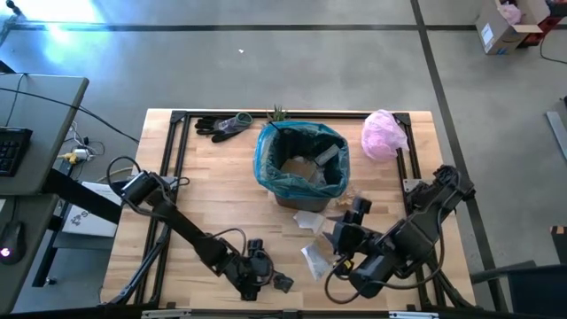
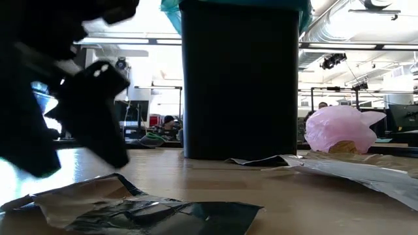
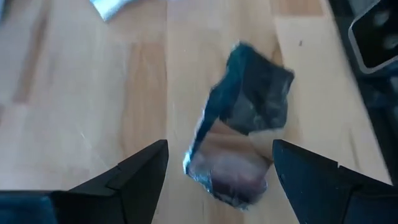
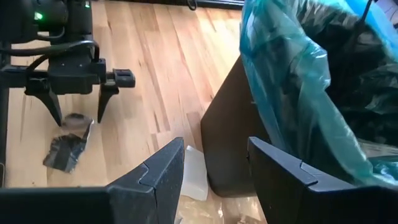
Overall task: Place trash/remove bag and relplace
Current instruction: Put the black paper into the trash bin, then put the brown napkin into the trash bin
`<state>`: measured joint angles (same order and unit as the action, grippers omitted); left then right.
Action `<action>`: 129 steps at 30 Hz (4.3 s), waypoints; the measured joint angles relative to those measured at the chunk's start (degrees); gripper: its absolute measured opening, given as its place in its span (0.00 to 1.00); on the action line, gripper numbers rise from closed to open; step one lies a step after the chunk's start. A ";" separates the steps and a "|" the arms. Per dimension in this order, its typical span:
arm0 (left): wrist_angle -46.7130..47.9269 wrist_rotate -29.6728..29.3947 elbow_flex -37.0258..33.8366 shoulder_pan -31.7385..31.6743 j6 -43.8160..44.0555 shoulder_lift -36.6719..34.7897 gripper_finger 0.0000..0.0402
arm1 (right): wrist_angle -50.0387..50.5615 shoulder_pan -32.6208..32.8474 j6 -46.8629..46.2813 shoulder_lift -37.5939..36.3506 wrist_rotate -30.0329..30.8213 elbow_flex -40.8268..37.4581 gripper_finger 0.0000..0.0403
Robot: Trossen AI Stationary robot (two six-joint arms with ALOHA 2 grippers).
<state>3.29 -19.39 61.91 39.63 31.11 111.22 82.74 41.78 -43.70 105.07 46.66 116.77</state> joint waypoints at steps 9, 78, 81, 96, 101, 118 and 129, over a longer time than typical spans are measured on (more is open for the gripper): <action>-1.88 1.64 0.31 -0.56 3.41 4.39 0.68 | -0.78 0.73 0.02 0.00 -0.14 -1.38 0.40; 23.26 12.21 25.16 -45.47 -35.82 -23.11 0.32 | 6.52 17.83 -60.08 23.61 0.20 -4.54 0.40; 22.84 12.30 25.16 -44.02 -35.82 -23.21 0.40 | 5.87 18.38 -65.47 23.48 -0.72 -9.46 0.40; 21.82 8.64 33.15 -32.83 -40.87 -23.29 0.45 | -13.42 18.58 -70.91 20.28 2.71 -33.88 0.40; 22.10 6.02 33.99 -28.08 -42.28 -23.32 0.45 | -23.21 15.62 -67.59 15.56 8.17 -41.41 0.40; 28.03 -2.83 33.99 -14.87 -41.76 -23.32 0.45 | -53.17 7.38 -41.06 11.32 -2.29 -53.84 0.35; 33.91 -9.18 33.99 -9.27 -39.72 -23.30 0.45 | -54.61 6.91 -36.27 11.35 -4.75 -52.52 0.02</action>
<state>37.20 -28.57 95.90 30.35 -8.60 87.92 28.12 48.69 -79.97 116.42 41.92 64.25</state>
